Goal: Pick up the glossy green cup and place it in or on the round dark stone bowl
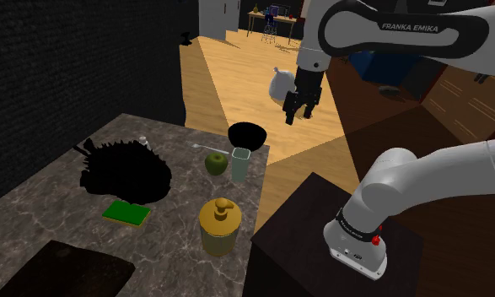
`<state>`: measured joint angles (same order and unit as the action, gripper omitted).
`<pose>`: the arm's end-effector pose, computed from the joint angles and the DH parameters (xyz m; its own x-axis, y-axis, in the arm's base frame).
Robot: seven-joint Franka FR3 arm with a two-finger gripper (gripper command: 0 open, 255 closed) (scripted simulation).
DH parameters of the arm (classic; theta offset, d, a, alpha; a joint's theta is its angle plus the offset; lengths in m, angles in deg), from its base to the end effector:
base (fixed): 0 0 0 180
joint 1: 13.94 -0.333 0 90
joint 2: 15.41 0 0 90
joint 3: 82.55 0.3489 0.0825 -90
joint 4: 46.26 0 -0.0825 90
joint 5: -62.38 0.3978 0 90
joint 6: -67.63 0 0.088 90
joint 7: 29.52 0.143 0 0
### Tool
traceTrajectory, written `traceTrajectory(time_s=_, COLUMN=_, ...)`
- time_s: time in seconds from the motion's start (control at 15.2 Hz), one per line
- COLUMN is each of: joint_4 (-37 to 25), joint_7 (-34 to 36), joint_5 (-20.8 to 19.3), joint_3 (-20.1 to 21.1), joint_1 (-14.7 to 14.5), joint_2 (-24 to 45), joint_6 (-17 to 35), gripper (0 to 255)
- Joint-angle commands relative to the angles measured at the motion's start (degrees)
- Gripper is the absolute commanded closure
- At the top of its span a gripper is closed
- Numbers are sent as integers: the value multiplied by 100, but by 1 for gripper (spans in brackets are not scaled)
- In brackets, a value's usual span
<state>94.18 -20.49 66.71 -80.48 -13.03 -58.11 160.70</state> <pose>0.3053 0.0184 0.5238 0.9844 -0.1522 -0.0887 -0.1560 -0.9871 -0.0369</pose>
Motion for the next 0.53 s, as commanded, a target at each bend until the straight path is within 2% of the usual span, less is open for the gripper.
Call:
traceTrajectory(time_s=0.0, joint_4=0, joint_7=0, joint_5=0, joint_3=0, joint_1=0, joint_2=0, joint_6=0, gripper=0)
traceTrajectory(time_s=0.46, joint_4=692, joint_7=-232, joint_5=-25, joint_3=35, joint_1=-30, joint_2=763, joint_6=1812, gripper=0)
